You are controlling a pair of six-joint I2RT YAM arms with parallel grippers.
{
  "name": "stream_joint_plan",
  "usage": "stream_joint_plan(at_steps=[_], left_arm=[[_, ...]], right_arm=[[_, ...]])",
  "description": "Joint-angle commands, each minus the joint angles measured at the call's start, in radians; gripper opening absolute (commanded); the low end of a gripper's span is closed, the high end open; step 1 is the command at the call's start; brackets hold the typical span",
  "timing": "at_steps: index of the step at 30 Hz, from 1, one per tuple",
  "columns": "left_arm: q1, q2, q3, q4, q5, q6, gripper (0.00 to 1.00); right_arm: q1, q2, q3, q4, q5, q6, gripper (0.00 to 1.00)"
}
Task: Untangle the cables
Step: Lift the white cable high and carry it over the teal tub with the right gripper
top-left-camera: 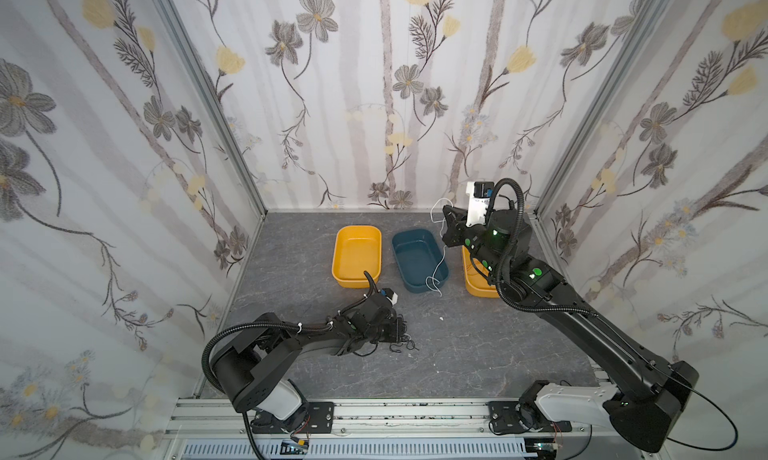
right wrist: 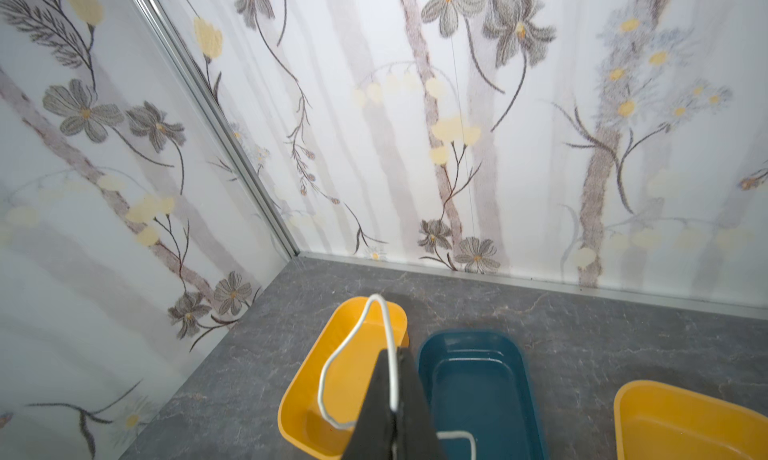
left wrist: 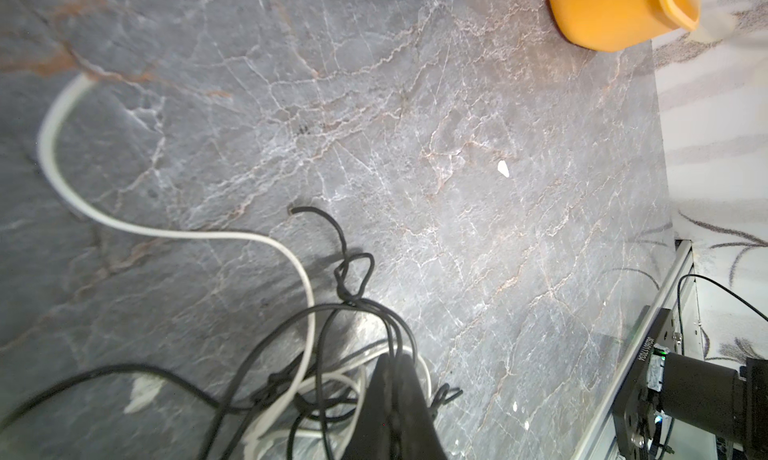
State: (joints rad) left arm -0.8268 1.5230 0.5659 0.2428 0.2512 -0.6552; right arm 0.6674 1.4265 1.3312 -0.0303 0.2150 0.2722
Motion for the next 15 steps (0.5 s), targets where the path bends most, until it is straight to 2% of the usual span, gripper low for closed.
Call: stream_joint_plan(at_steps=[1, 7, 15], left_arm=[[0.002, -0.006, -0.003, 0.024, -0.002, -0.009, 0.06], [0.001, -0.009, 0.001, 0.019, -0.006, -0.009, 0.06], [0.002, -0.015, -0.004, 0.016, -0.015, -0.014, 0.06]], right_arm=[[-0.022, 0.029, 0.073, -0.008, -0.016, -0.044, 0.0], [-0.089, 0.099, 0.191, -0.006, -0.101, -0.041, 0.0], [-0.125, 0.226, 0.185, 0.06, -0.183, -0.045, 0.0]])
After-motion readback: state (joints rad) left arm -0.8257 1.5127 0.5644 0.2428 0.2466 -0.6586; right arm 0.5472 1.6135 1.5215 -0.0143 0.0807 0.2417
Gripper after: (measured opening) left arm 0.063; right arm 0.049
